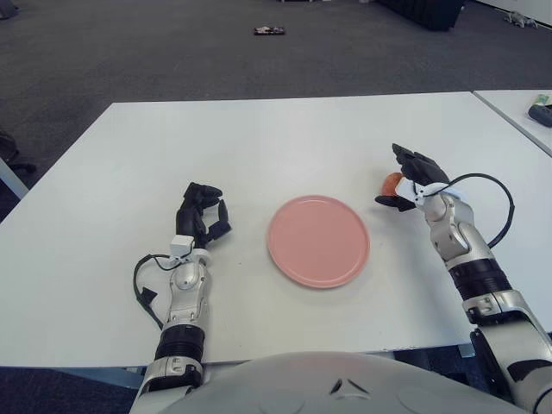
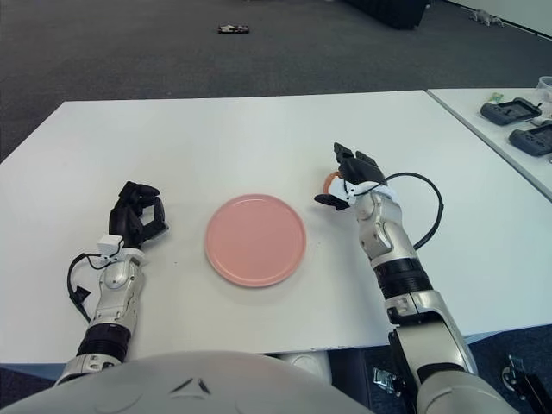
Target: Put the apple into the plate.
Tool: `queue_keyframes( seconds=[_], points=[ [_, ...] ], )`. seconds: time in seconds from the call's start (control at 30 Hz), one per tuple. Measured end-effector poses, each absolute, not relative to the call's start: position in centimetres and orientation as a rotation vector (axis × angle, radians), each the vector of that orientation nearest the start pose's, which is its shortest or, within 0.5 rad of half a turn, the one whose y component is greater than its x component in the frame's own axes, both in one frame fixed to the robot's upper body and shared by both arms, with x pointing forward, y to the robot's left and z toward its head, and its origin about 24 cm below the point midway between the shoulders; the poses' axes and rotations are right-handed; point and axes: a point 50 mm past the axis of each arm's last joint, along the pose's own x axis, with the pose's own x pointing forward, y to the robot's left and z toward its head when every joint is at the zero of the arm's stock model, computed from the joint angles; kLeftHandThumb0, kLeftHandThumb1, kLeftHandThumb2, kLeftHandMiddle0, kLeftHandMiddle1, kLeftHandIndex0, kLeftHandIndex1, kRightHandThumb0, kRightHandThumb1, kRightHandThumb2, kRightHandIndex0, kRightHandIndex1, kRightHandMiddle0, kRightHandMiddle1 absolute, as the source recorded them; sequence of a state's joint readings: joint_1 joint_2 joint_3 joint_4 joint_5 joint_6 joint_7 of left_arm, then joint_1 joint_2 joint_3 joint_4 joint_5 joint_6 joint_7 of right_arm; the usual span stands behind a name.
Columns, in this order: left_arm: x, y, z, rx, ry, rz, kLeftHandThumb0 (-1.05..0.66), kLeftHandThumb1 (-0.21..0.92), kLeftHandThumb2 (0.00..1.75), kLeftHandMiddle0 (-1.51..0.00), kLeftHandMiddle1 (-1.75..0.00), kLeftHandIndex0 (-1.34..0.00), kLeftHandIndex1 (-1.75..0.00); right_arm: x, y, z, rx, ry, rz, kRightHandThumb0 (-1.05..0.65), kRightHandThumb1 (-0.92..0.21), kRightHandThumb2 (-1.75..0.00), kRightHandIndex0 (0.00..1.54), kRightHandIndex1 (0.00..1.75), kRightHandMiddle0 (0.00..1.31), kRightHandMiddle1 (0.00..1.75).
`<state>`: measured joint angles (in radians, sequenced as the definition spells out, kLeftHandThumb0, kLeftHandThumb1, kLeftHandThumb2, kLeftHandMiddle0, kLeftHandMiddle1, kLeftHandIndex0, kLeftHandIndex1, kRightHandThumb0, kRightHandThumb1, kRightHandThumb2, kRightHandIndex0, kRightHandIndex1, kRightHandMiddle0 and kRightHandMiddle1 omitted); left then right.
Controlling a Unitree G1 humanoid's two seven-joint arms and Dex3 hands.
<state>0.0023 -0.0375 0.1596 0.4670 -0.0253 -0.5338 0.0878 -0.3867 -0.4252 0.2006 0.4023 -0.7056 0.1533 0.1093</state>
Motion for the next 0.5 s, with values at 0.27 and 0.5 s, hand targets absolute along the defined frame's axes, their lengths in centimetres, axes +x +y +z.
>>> queue_keyframes(
  seconds=[0.27, 0.5],
  points=[
    [22.9, 18.2, -1.4, -0.058, -0.071, 0.262, -0.43, 0.46, 1.14, -0.84, -1.75, -0.49, -1.75, 33.6, -20.5, 3.7, -1.223, 0.230, 0.179, -1.05, -0.61, -0.62, 0.00, 0.00, 0.00, 0.00],
    [22.9, 18.2, -1.4, -0.061, -0.074, 0.261, -0.43, 0.47, 1.14, -0.85, -1.75, -0.49, -1.75, 34.9, -20.7, 3.4, -1.255, 0.237, 0.179, -1.05, -0.64, -0.62, 0.00, 0.00, 0.00, 0.00]
  ],
)
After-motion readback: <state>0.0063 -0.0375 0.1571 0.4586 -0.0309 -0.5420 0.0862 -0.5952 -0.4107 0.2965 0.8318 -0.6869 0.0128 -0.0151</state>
